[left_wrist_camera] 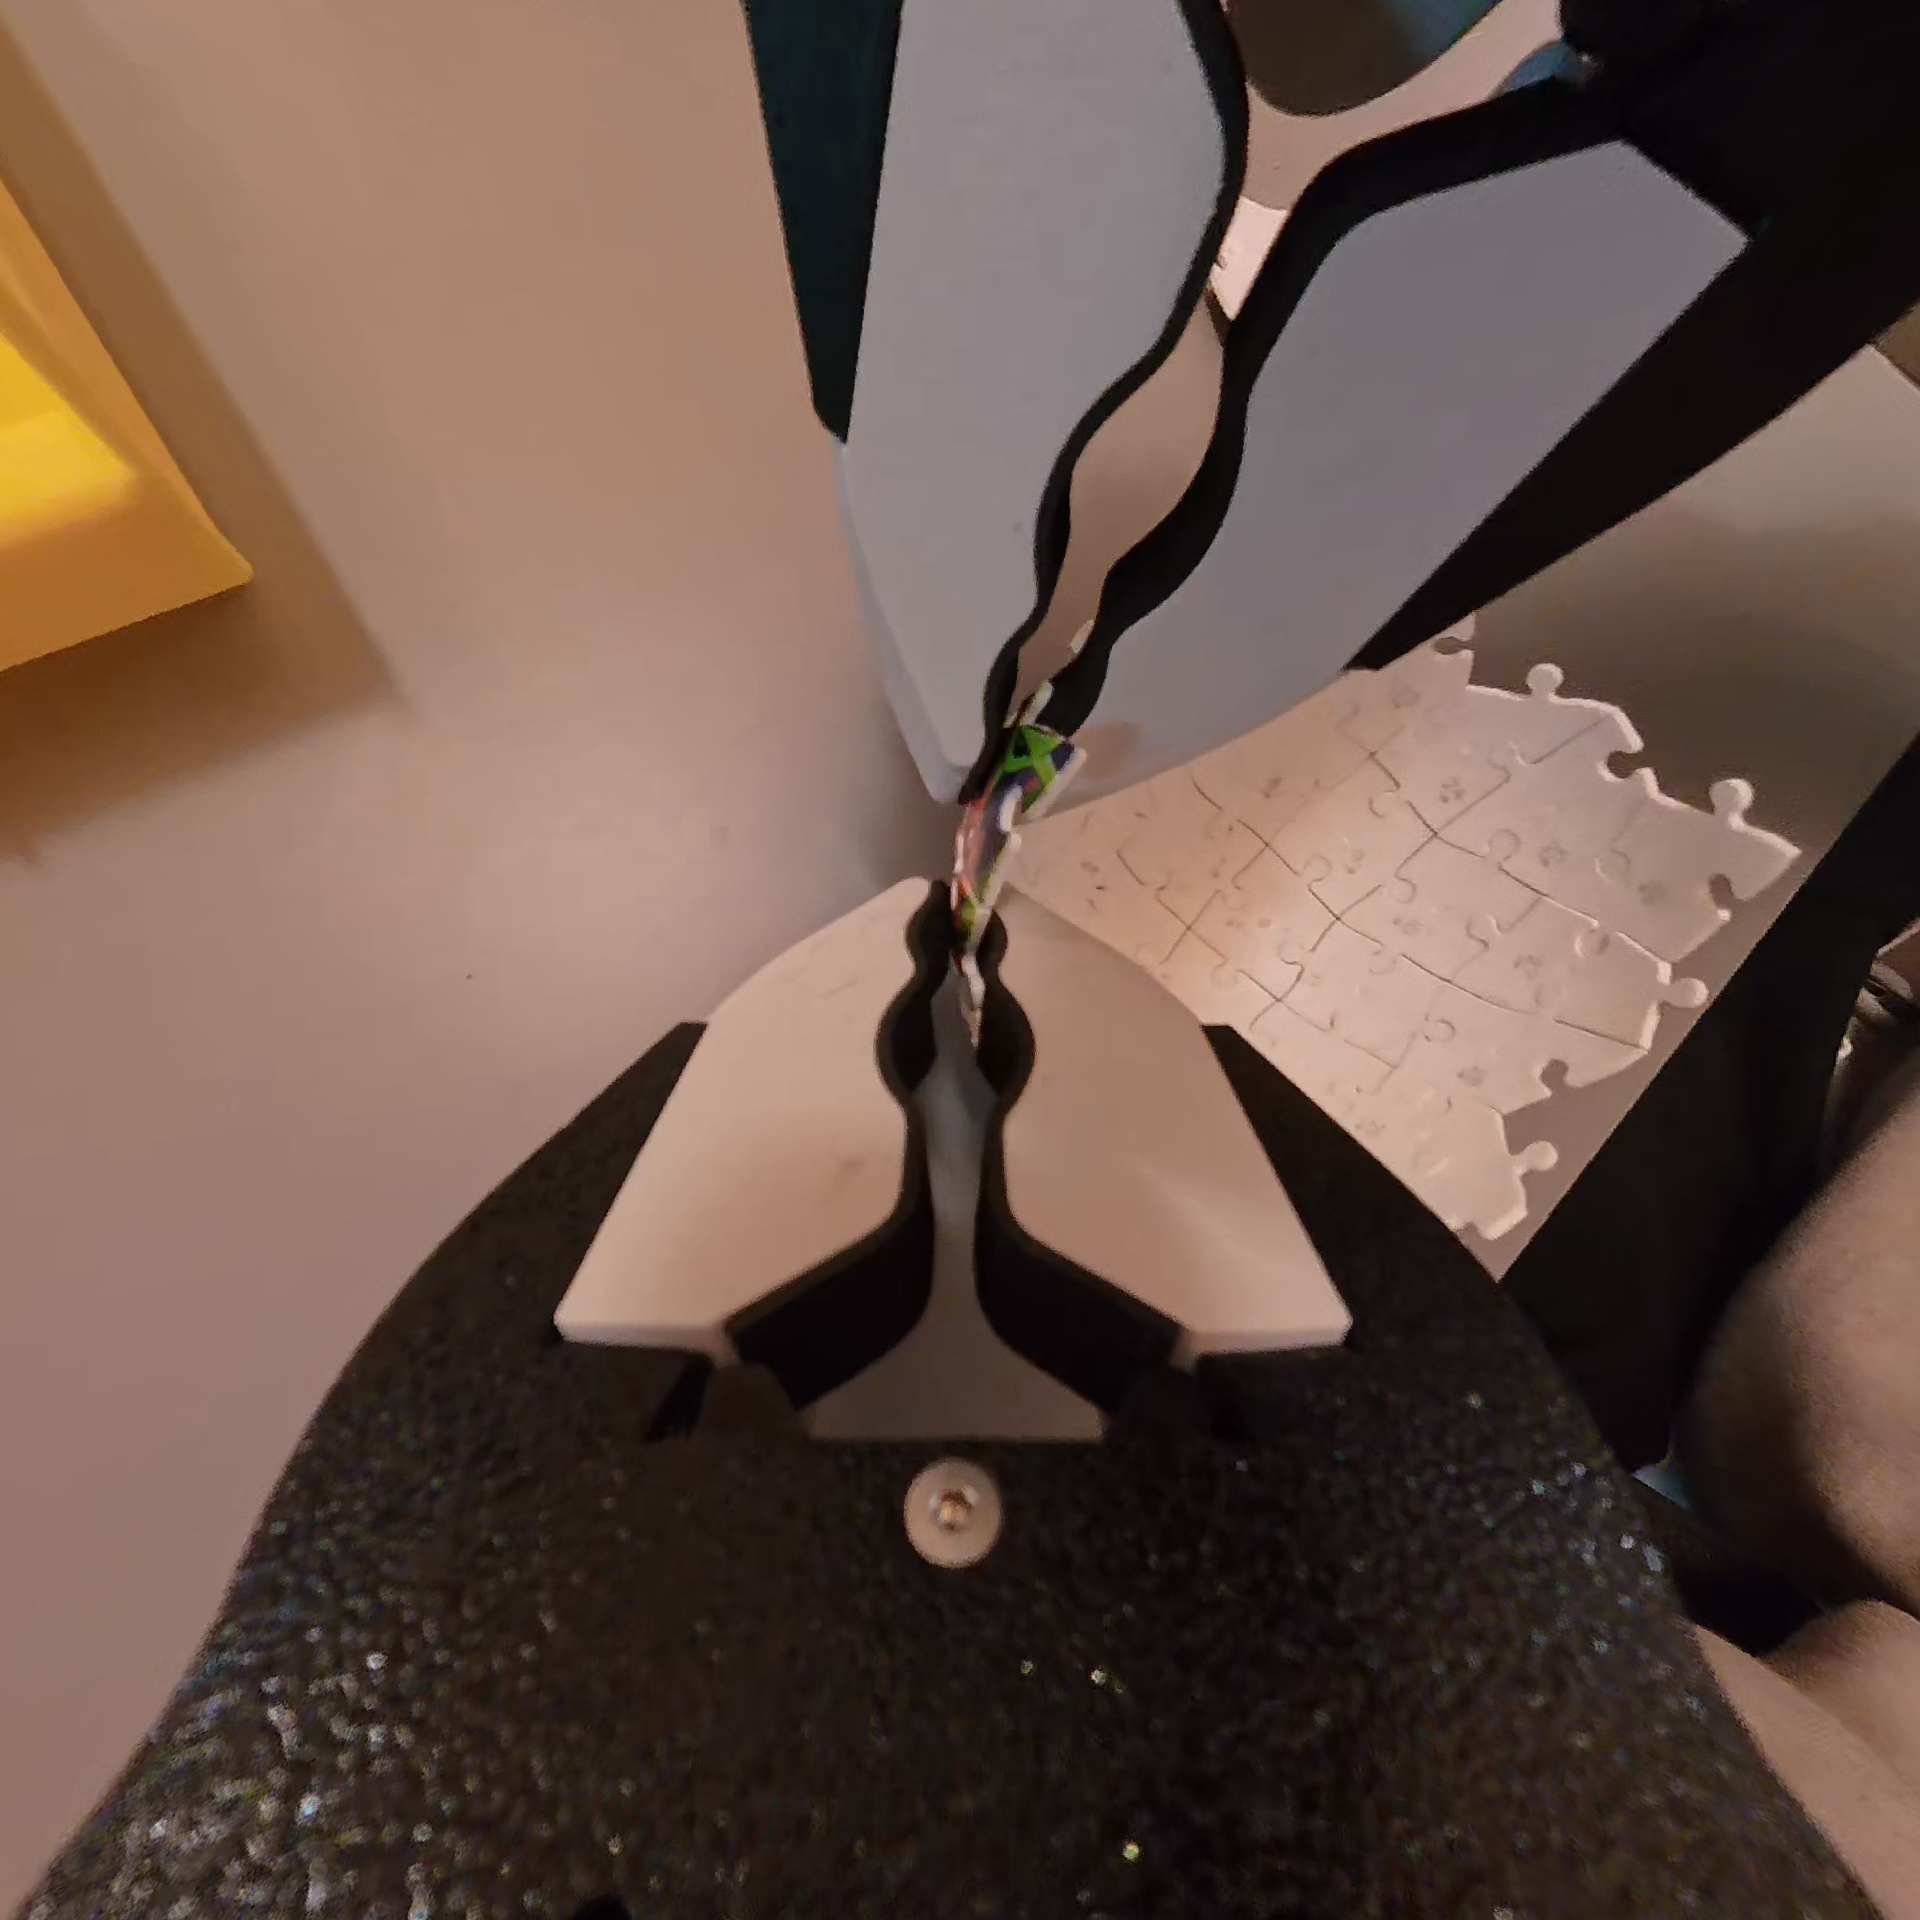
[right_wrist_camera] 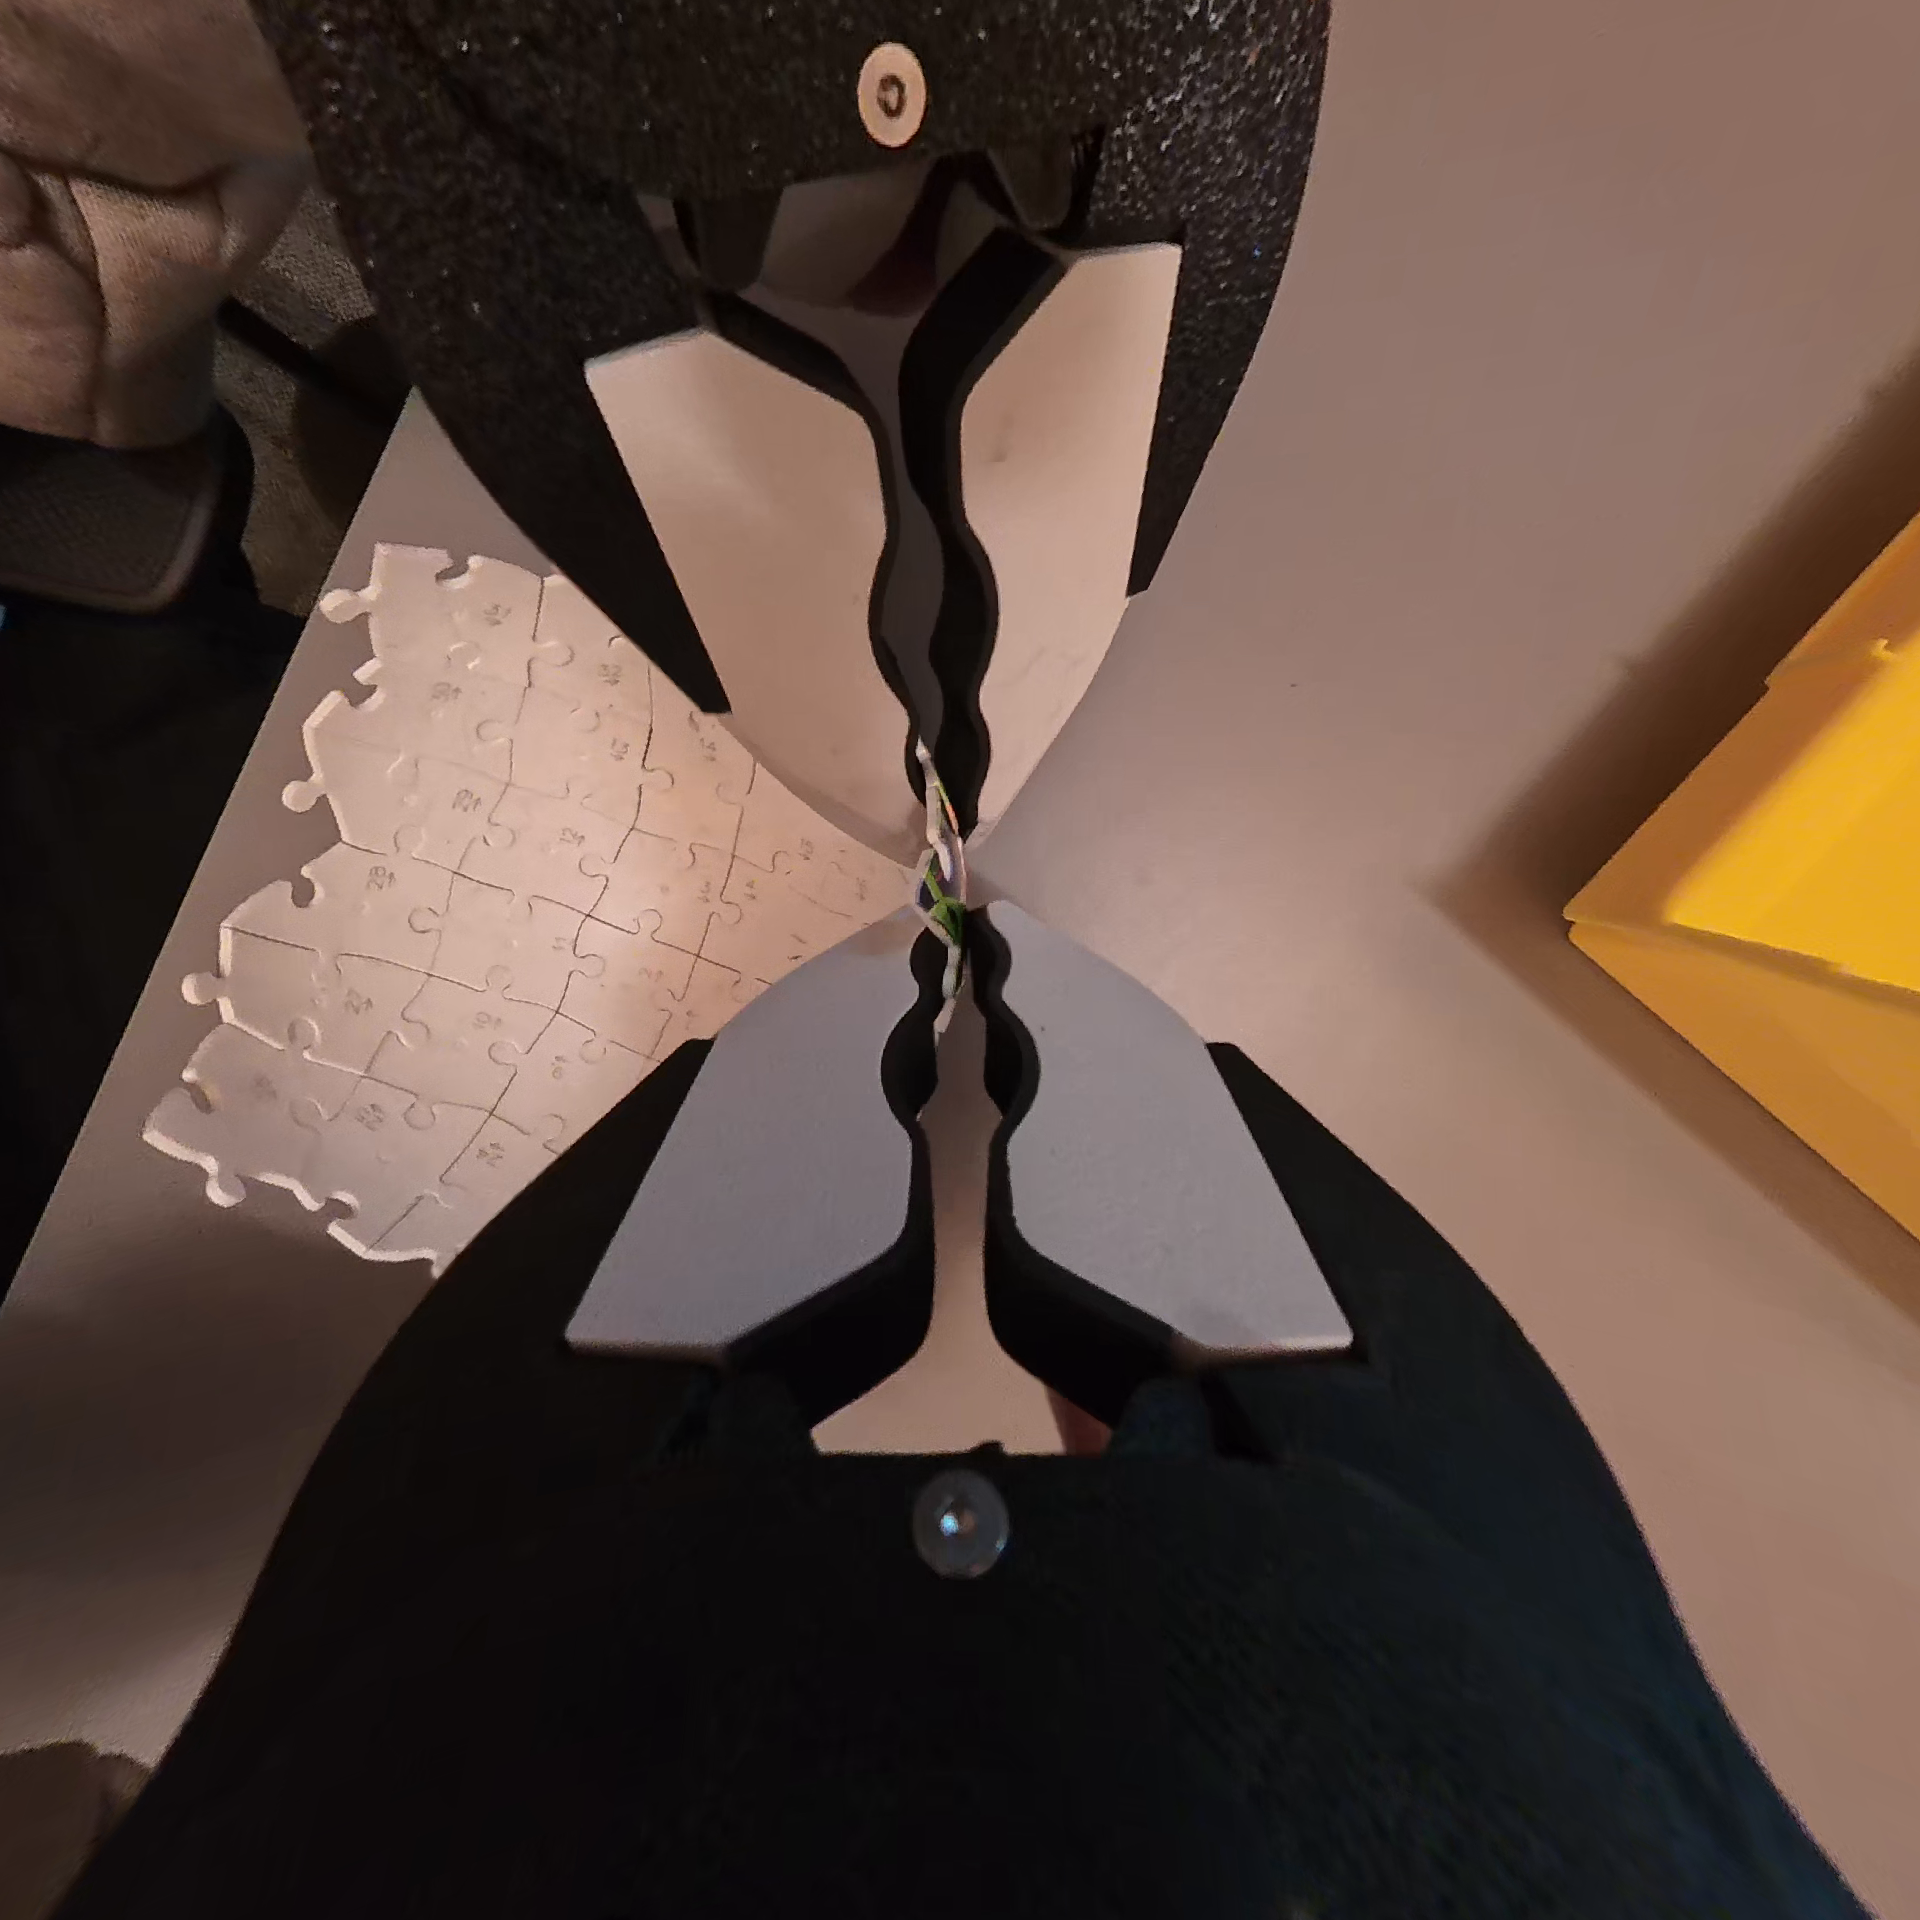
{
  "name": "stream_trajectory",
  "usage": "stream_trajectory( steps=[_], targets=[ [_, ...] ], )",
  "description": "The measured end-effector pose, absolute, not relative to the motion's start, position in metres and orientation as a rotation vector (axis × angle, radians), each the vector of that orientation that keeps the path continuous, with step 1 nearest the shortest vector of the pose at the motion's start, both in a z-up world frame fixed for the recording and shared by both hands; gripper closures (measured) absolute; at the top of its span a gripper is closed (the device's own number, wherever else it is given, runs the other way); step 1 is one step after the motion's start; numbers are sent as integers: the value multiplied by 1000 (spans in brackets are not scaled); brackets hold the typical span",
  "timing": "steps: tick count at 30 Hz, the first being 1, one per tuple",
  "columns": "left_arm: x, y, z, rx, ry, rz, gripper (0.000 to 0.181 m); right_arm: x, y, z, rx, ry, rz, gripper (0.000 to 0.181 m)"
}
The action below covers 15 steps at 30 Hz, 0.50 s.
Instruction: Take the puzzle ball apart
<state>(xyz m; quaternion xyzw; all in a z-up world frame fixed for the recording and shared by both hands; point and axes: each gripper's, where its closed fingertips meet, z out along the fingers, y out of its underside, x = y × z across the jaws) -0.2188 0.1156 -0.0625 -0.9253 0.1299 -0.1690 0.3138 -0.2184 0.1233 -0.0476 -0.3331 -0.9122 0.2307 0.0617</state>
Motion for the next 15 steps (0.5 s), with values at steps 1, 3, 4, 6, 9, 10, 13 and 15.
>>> stream_trajectory(
  steps=[1,3,4,6,9,10,13,15],
  targets=[
    [-219,116,-63,-2439,341,-447,180,-217,123,-48,-1012,-2764,701,169],
    [-219,115,-63,-2440,340,-449,180,-212,122,-47,-1014,-2790,721,164],
    [-219,115,-62,-2435,340,-455,179,-210,122,-47,-1009,-2797,726,164],
    [-219,115,-62,-2435,340,-452,179,-210,124,-46,-999,-2787,718,161],
    [-219,115,-62,-2437,340,-448,179,-213,125,-45,-1000,-2760,734,157],
    [-220,115,-62,-2438,337,-448,179,-213,124,-45,-999,-2758,739,157],
    [-219,115,-62,-2437,337,-450,179,-215,127,-45,-998,-2742,716,150],
    [-219,115,-62,-2431,346,-454,179,-215,128,-41,-1006,-2726,734,149]
  ],
)
